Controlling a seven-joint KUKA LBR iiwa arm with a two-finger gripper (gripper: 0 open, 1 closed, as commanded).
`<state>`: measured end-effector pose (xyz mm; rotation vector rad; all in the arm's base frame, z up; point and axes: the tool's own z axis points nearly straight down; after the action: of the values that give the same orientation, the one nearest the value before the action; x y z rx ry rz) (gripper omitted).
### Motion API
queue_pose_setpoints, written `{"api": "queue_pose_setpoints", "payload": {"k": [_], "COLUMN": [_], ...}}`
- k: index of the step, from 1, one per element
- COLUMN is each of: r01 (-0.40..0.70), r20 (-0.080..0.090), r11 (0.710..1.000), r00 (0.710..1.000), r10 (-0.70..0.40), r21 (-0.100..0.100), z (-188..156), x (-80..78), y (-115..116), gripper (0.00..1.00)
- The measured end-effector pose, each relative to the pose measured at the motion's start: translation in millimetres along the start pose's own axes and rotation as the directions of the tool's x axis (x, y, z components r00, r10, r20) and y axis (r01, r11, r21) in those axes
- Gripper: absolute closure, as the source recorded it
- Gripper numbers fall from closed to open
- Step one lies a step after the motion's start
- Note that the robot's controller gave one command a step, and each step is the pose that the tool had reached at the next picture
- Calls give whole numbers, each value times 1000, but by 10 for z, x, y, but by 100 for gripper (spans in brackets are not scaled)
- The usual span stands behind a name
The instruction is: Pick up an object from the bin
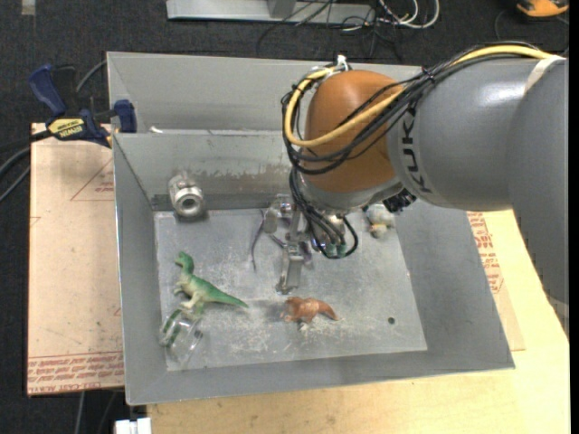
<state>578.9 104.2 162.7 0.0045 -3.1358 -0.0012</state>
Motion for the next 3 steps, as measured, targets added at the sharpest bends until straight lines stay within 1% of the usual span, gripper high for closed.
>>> {"api": "queue_pose_setpoints", "payload": {"k": [1, 2, 3], "r01": [-3, 180, 190], "r20": [7, 4, -1], "r11": [1000, 984, 982], "r00": [1000, 984, 982], "r10": [3, -180, -190], "r21": [-1, 0, 1], "z": [-48, 674, 758], "x": [-13, -83, -79], "y": [-8, -519, -581], "gripper": [0, 0, 0]}}
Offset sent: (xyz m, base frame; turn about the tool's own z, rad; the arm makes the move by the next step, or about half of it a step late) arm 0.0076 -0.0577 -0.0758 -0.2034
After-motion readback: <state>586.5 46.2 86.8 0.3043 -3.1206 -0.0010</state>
